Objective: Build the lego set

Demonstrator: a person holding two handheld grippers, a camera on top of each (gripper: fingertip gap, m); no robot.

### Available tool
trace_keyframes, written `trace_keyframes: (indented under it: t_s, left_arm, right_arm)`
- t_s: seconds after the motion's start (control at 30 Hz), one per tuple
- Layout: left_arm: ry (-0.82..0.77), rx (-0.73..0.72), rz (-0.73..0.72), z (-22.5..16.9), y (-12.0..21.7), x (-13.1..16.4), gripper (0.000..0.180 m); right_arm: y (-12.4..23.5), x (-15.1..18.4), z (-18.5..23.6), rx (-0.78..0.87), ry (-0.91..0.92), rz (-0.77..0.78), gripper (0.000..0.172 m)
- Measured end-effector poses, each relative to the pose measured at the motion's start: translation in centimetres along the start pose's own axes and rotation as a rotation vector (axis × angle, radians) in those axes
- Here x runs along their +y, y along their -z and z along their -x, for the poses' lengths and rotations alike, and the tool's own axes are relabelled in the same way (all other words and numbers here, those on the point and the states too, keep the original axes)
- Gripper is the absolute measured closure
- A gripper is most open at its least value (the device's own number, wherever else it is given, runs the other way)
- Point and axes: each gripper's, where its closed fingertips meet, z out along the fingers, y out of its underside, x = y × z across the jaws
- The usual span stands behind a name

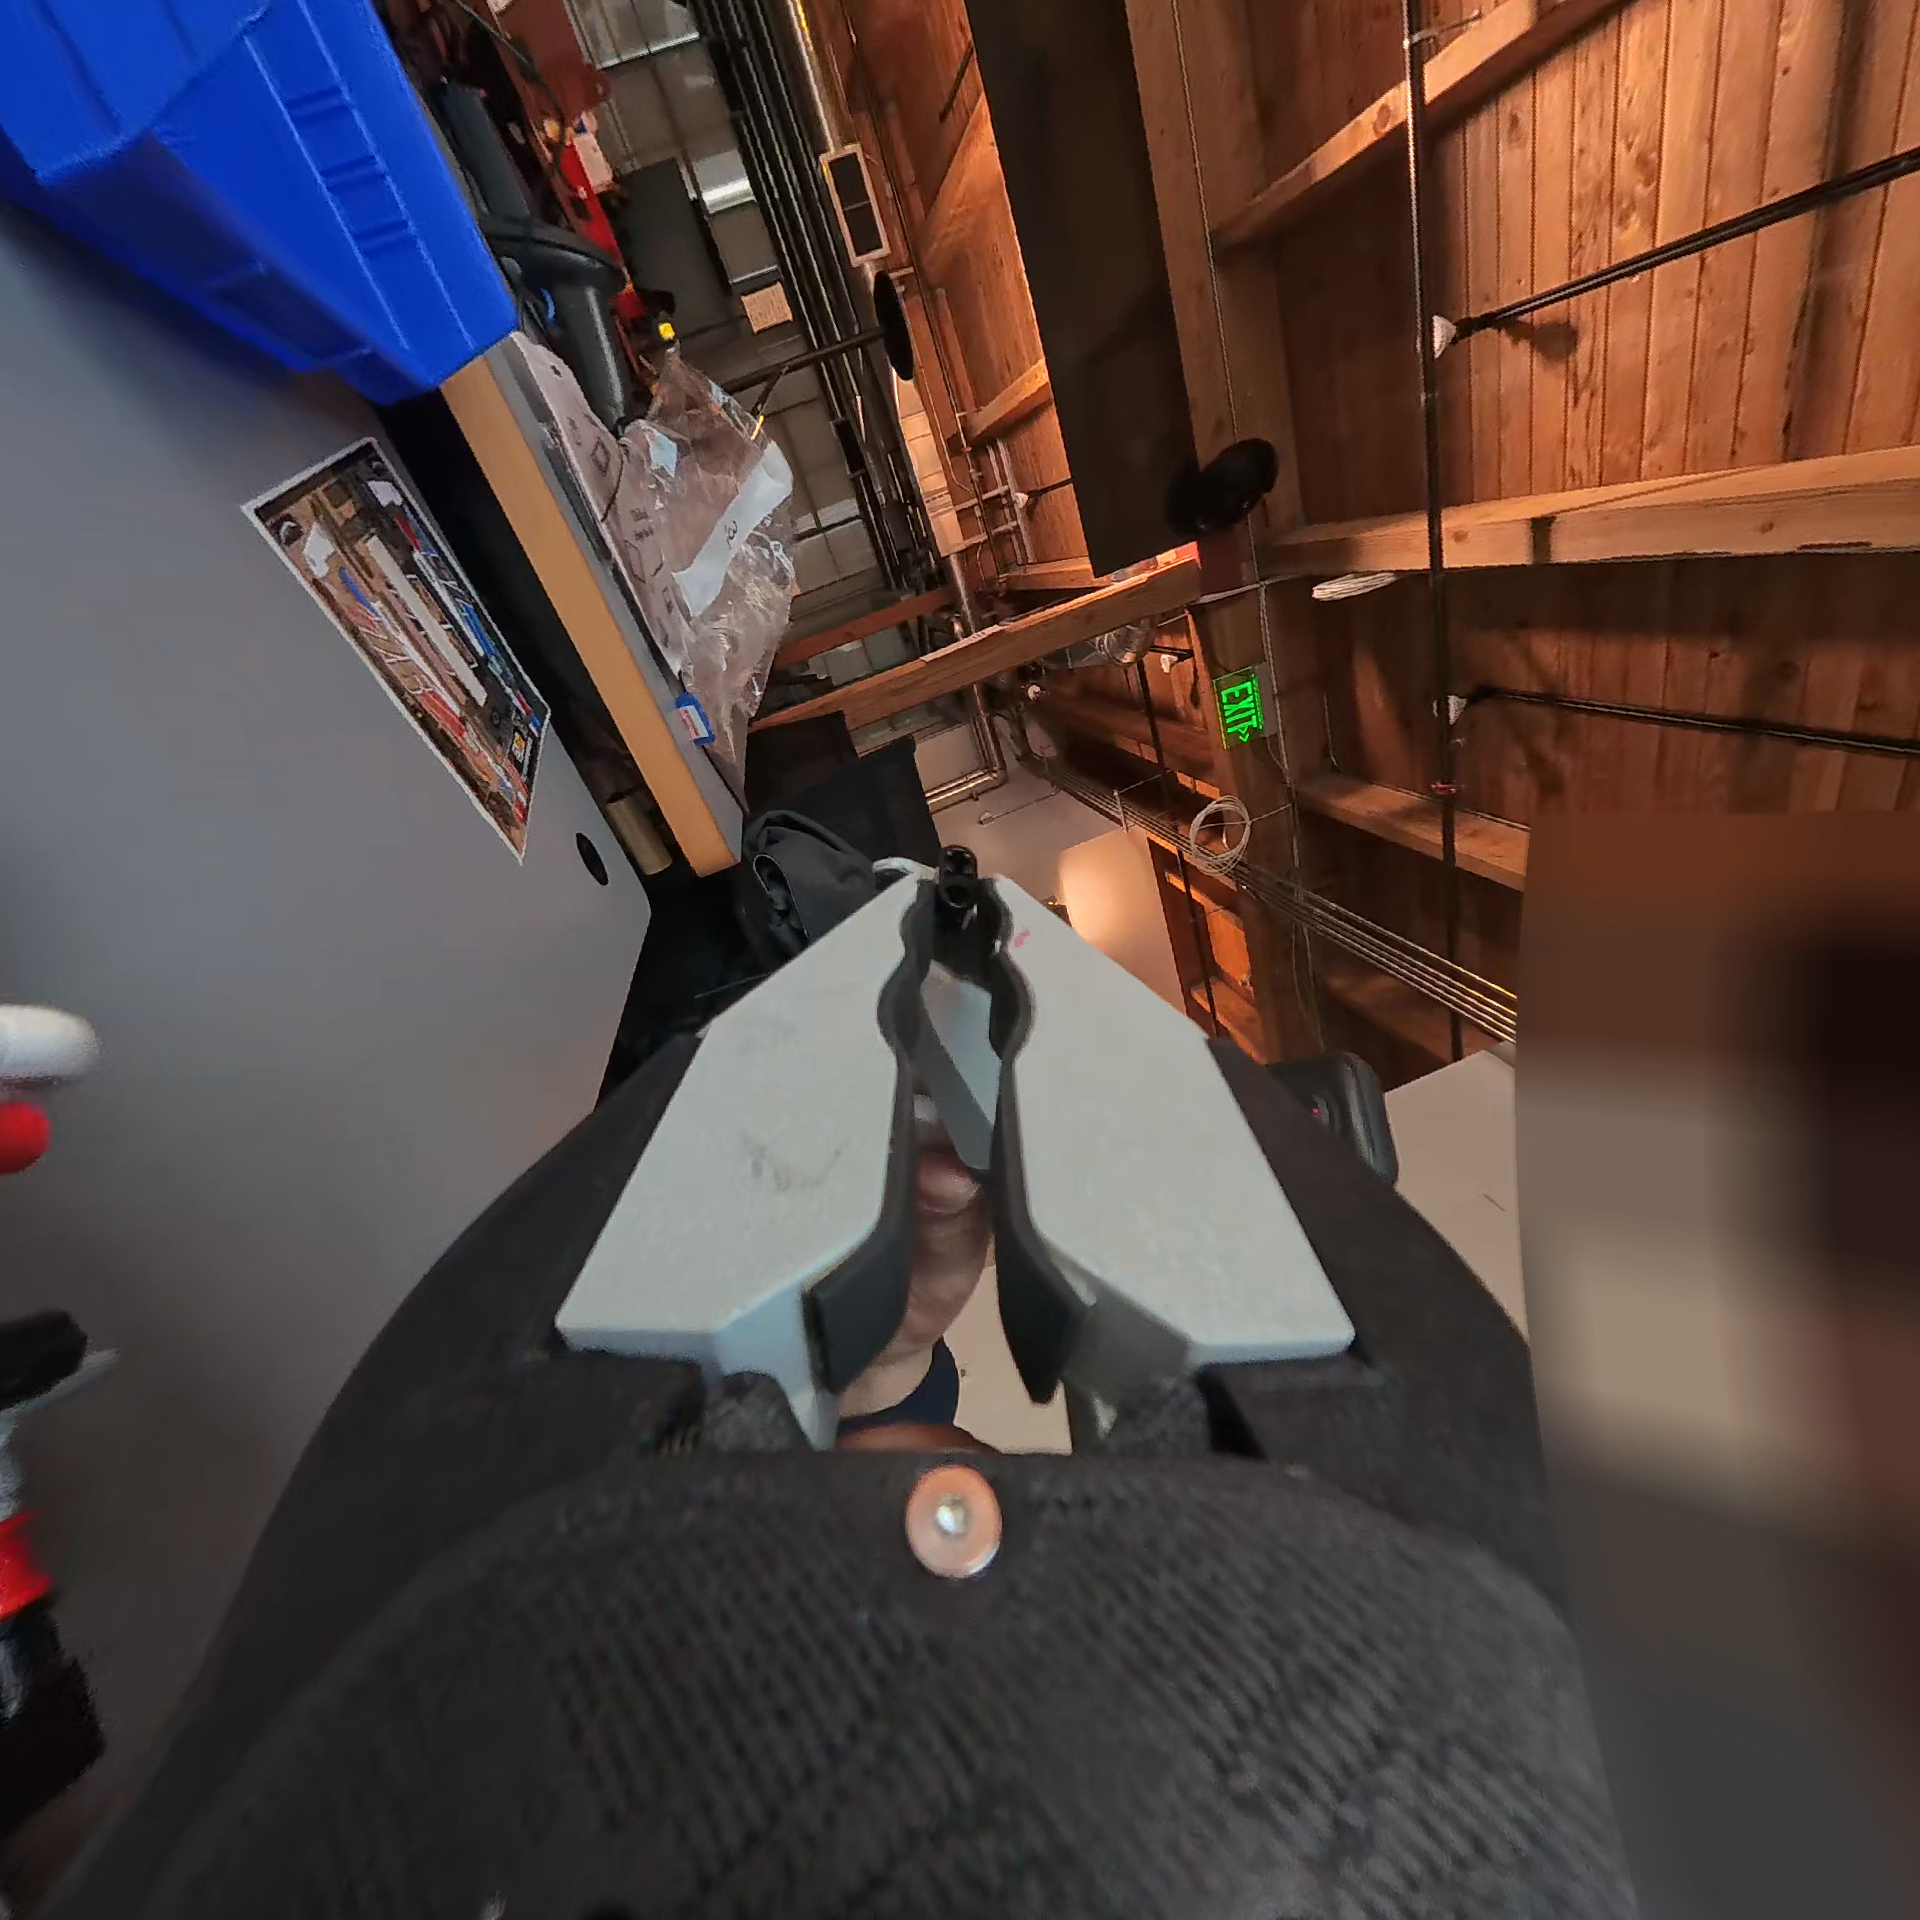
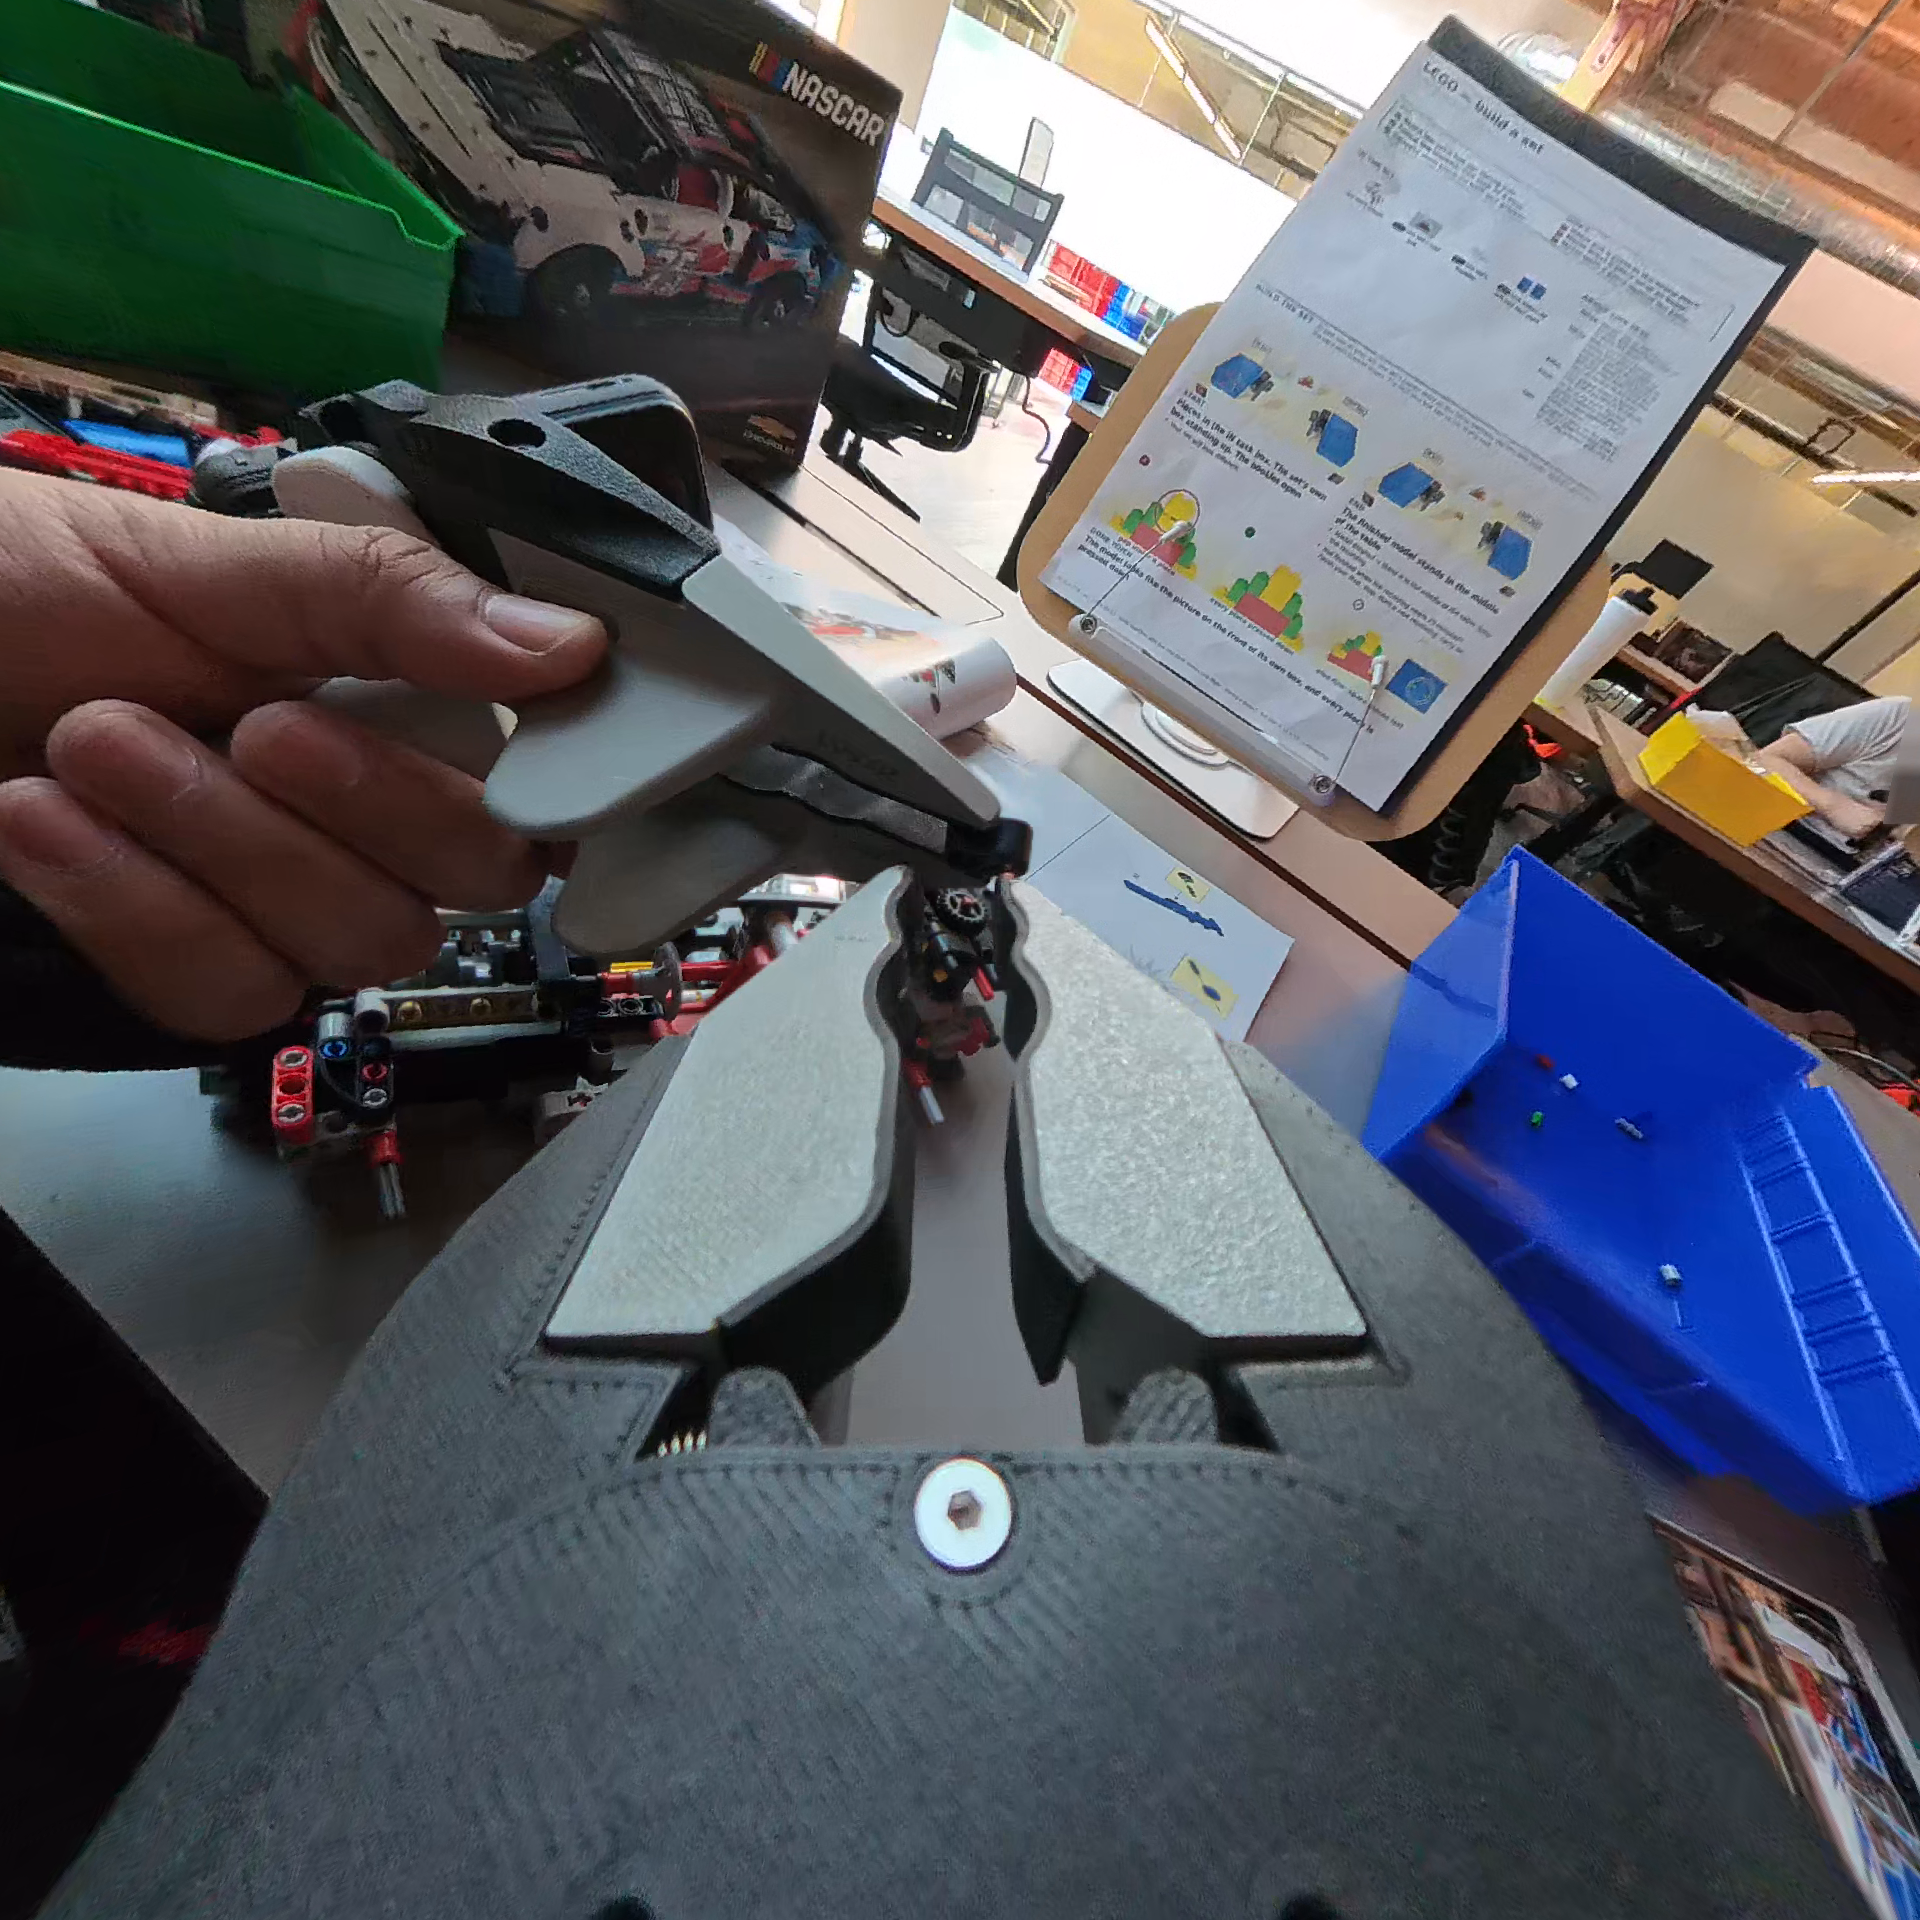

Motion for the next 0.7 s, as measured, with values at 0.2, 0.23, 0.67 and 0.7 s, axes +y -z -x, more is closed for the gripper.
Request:
trace_keyframes:
  t_s: [0.2, 0.23, 0.67, 0.7]
  left_arm:
    - [0.0, -0.018, 0.002, 0.5, 0.2, 0.0, 0.174]
    - [-0.011, -0.028, 0.004, 0.5, 0.3, 0.1, 0.175]
    - [-0.061, -0.089, 0.023, 1.8, 0.5, 0.9, 0.175]
    - [-0.083, -0.105, 0.028, 2.0, 0.5, 0.9, 0.175]
  right_arm:
    - [-0.2, 0.5, 0.3, 0.012, 0.042, 0.031, 0.159]
    - [-0.2, 0.5, 0.4, 0.013, 0.05, 0.033, 0.157]
    - [-0.2, 2.0, 1.0, -0.008, 0.034, 0.072, 0.161]
    - [-0.2, 2.1, 1.1, -0.009, 0.034, 0.076, 0.16]
